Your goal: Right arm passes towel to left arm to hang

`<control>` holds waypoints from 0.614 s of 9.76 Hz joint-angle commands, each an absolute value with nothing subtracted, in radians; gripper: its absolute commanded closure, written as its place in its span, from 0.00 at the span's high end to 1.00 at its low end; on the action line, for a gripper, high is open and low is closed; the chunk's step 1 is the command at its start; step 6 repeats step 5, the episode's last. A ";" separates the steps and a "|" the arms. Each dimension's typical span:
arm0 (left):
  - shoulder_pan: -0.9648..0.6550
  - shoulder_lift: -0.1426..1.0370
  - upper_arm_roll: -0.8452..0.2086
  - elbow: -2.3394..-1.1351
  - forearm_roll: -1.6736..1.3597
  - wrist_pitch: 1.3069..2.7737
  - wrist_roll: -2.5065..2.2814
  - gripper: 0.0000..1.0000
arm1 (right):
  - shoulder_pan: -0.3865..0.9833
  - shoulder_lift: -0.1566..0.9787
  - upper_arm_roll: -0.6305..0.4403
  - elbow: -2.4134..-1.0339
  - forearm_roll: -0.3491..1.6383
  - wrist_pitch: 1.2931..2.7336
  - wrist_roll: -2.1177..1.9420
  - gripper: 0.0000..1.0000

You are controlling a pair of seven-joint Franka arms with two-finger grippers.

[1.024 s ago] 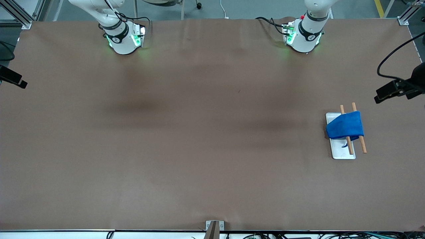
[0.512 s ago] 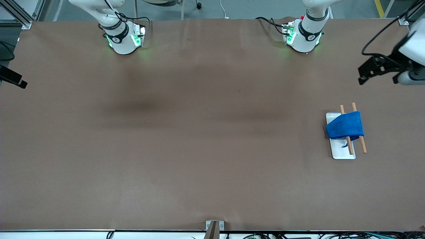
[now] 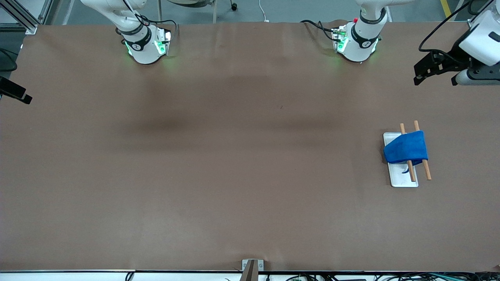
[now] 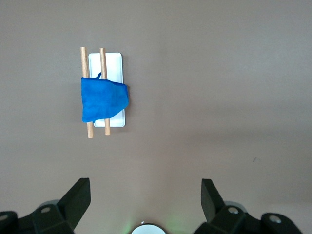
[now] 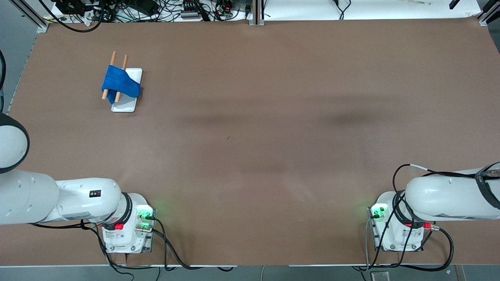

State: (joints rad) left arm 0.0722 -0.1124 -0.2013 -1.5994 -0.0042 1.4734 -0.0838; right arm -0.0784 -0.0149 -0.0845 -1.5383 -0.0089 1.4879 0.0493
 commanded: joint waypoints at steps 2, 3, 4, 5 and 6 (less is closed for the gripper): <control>0.070 -0.106 -0.186 -1.609 -0.011 1.480 -0.072 1.00 | -0.078 -0.015 -0.083 -1.531 -0.029 1.477 0.052 1.00; 0.069 -0.095 -0.186 -1.597 -0.009 1.479 -0.077 1.00 | -0.078 -0.017 -0.083 -1.531 -0.029 1.477 0.052 1.00; 0.066 -0.092 -0.189 -1.594 -0.008 1.479 -0.077 1.00 | -0.078 -0.015 -0.083 -1.531 -0.029 1.477 0.052 1.00; 0.066 -0.092 -0.190 -1.594 -0.008 1.477 -0.083 1.00 | -0.078 -0.015 -0.083 -1.531 -0.028 1.477 0.052 1.00; 0.066 -0.092 -0.190 -1.594 -0.008 1.477 -0.083 1.00 | -0.078 -0.015 -0.083 -1.531 -0.028 1.477 0.052 1.00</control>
